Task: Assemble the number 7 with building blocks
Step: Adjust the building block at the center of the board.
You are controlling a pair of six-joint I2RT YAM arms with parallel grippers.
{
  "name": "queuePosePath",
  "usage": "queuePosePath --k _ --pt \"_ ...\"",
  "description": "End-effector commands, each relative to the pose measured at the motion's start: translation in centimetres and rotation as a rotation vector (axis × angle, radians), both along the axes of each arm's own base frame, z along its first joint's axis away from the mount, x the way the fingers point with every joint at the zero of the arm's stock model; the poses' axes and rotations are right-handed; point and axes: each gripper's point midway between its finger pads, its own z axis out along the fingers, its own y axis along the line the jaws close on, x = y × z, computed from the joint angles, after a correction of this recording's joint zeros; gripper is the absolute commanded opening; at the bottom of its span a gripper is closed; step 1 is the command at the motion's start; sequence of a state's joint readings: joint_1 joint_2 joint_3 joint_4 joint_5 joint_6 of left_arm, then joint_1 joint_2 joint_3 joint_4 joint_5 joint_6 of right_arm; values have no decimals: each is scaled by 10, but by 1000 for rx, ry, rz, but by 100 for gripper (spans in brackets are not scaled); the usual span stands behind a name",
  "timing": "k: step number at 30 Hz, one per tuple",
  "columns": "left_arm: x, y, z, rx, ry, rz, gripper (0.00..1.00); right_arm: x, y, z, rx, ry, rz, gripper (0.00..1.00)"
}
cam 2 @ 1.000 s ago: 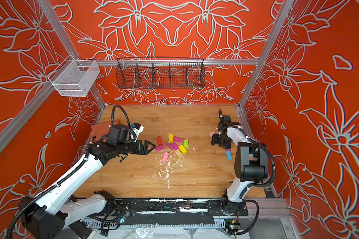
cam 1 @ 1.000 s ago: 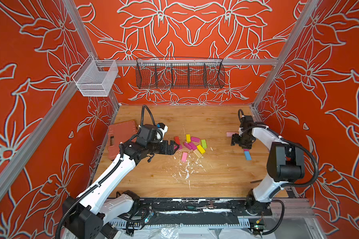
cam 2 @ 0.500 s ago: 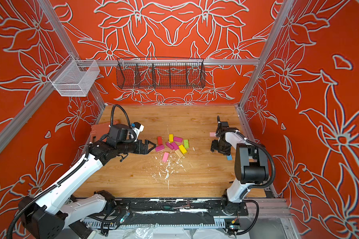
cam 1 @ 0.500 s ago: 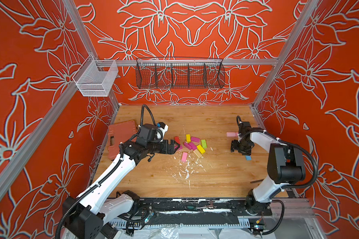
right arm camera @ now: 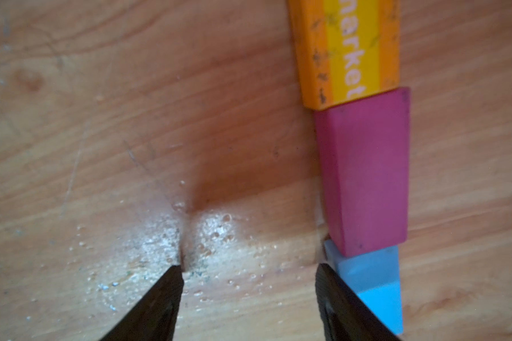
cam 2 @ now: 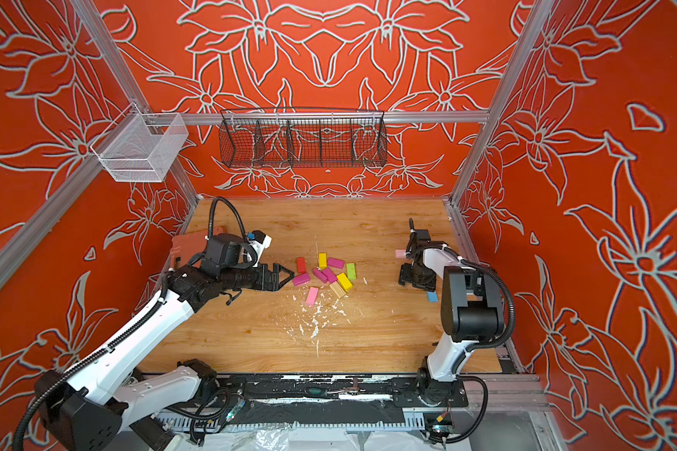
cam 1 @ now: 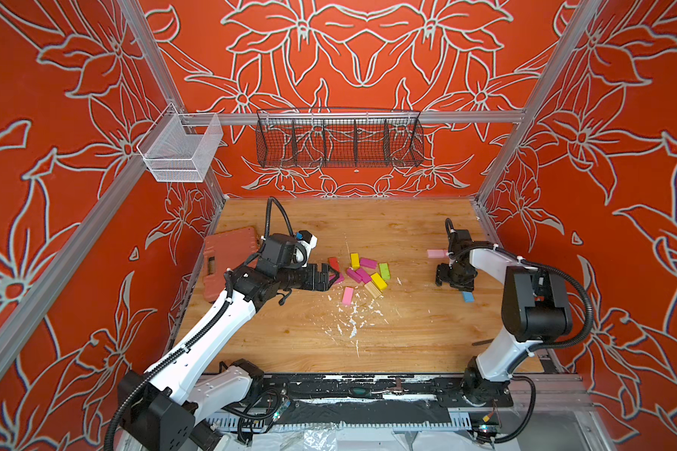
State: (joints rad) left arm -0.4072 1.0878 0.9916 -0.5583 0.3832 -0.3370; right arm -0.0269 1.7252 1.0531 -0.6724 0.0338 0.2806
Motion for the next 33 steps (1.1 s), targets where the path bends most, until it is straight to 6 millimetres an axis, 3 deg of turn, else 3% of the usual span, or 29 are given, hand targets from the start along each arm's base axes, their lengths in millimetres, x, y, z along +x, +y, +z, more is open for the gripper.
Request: queuePosePath --k 1,33 --pt "2 -4 5 -10 -19 -17 98 8 -6 -2 -24 -7 4 74" --pt "3 -6 3 -9 -14 -23 98 19 -10 -4 -32 -36 41 74"
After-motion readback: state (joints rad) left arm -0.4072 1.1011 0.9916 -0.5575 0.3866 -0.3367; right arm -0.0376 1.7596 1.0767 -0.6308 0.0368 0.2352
